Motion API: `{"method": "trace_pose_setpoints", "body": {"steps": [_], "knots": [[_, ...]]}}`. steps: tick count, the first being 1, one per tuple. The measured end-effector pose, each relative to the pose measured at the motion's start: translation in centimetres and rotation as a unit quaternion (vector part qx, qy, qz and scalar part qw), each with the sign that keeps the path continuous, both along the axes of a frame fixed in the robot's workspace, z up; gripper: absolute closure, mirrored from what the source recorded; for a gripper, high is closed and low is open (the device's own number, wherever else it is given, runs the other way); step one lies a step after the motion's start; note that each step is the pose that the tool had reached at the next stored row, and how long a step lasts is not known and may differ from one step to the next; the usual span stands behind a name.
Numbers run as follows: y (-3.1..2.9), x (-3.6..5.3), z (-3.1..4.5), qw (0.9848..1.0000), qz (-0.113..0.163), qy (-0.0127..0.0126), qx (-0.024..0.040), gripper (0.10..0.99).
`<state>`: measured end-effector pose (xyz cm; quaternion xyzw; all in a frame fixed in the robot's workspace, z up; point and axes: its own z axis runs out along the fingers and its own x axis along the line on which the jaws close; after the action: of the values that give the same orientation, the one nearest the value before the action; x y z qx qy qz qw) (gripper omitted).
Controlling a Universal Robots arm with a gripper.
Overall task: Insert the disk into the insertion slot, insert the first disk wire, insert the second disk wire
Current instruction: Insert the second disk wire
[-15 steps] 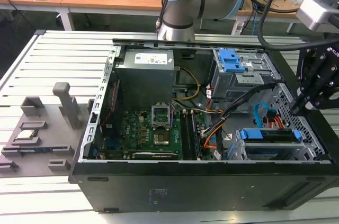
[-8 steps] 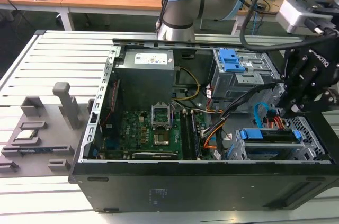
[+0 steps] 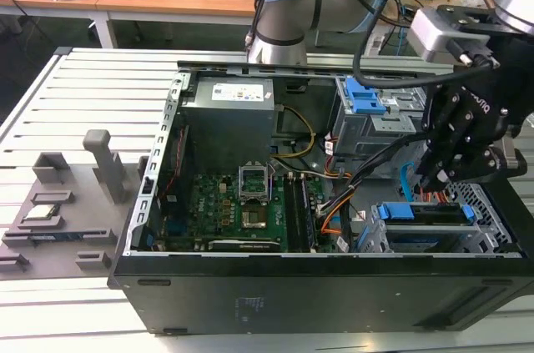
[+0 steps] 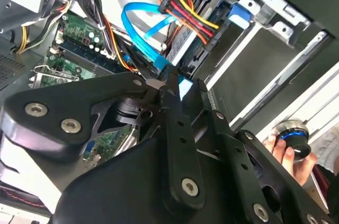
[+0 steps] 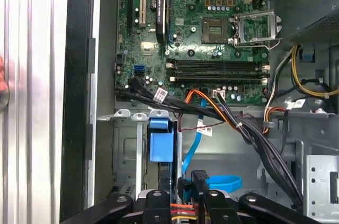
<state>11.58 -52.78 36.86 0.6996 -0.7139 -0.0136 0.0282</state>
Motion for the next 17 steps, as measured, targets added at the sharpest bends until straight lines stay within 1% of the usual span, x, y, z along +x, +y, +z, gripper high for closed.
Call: {"method": "trace_pose_setpoints", "body": {"steps": [6, 8, 14, 16, 17], "knots": [[0.00, 0.00, -0.05, 1.0000, 0.000, 0.0000, -0.0014, 0.796], [0.00, 0.00, -0.05, 1.0000, 0.000, 0.0000, -0.0016, 0.925], [-0.07, -0.01, -0.05, 1.0000, 0.000, 0.0000, -0.0022, 0.925], [-0.36, -0.01, -0.05, 1.0000, 0.000, 0.0000, -0.0023, 0.925], [-0.62, -0.01, -0.07, 1.0000, 0.000, 0.0000, -0.0022, 0.925]]}}
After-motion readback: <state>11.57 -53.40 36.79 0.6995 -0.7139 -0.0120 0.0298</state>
